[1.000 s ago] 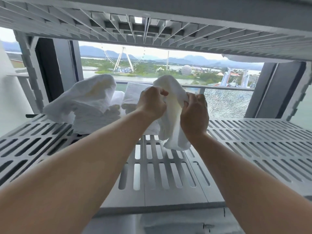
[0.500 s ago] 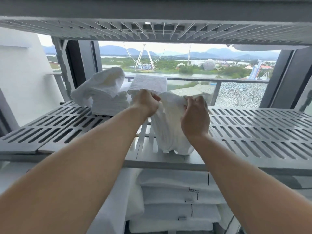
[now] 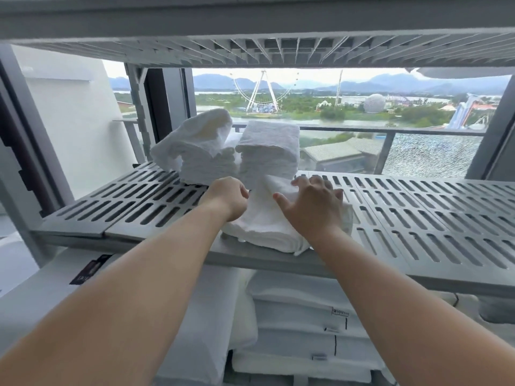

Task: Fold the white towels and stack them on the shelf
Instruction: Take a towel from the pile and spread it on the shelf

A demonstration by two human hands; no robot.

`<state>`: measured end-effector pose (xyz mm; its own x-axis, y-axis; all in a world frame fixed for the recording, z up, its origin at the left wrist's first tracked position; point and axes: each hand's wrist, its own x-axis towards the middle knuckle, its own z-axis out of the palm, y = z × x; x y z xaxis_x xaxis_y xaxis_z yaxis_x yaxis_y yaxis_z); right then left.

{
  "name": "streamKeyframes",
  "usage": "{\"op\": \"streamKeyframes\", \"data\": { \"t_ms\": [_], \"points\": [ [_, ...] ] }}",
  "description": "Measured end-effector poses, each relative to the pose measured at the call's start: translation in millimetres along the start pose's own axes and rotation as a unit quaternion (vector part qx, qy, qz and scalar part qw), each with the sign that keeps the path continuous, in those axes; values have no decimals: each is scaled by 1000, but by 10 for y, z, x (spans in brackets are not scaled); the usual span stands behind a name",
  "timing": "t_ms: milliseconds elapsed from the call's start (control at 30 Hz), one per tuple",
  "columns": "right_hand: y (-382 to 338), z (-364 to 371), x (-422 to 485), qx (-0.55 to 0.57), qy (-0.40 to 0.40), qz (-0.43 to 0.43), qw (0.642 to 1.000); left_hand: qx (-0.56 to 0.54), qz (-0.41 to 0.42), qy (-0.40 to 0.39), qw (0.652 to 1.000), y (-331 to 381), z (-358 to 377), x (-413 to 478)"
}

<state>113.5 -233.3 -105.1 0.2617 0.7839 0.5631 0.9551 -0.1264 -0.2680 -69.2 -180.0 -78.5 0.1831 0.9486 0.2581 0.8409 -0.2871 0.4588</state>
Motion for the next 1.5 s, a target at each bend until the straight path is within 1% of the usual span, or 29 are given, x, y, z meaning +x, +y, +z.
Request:
{"op": "streamKeyframes", "data": {
  "t_ms": [67, 167, 267, 367, 433, 567, 700, 833, 933, 1000, 1067, 1167, 1267, 1333, 1433, 1500],
  "points": [
    [-145, 51, 95, -20, 17, -6, 1000, 10, 8, 4, 1000, -102, -86, 91],
    [-401, 138, 260, -6, 35, -18, 999, 27, 6, 29, 999, -321, -234, 290],
    [-683, 243, 469, 16, 47, -31, 998, 42, 16, 78, 996, -587, -399, 541],
    [-982, 370, 679, 18, 56, -40, 998, 52, 34, 146, 987, -869, -559, 796],
    [-1181, 467, 803, 25, 55, -42, 997, 72, 41, 172, 982, -1056, -663, 953],
    [-1547, 677, 1029, 32, 43, -44, 998, 95, 42, 171, 980, -1413, -838, 1238],
    [-1828, 886, 1205, 24, 28, -48, 998, 119, 68, 170, 976, -1707, -905, 1496],
    [-2036, 1055, 1371, 34, -3, -44, 998, 132, 83, 156, 975, -1895, -919, 1752],
    [-2160, 1193, 1501, 37, 2, -54, 998, 131, 89, 149, 976, -2004, -877, 1927],
    [-2212, 1282, 1586, 43, 6, -63, 997, 132, 96, 148, 975, -2055, -846, 2025],
    [-2233, 1366, 1660, 50, 3, -62, 997, 124, 105, 163, 973, -2088, -824, 2108],
    [-2231, 1474, 1760, 63, -23, -41, 997, 105, 103, 182, 972, -2103, -800, 2208],
    [-2205, 1520, 1865, 117, -39, 10, 992, 115, 76, 142, 980, -2082, -824, 2337],
    [-2180, 1523, 1927, 113, -48, 16, 992, 114, 70, 133, 982, -2052, -854, 2412],
    [-2154, 1506, 1978, 88, -64, 6, 994, 114, 82, 160, 977, -2015, -866, 2447],
    [-2150, 1507, 1988, 109, -50, 10, 993, 121, 85, 178, 973, -2010, -864, 2429]
  ]
}}
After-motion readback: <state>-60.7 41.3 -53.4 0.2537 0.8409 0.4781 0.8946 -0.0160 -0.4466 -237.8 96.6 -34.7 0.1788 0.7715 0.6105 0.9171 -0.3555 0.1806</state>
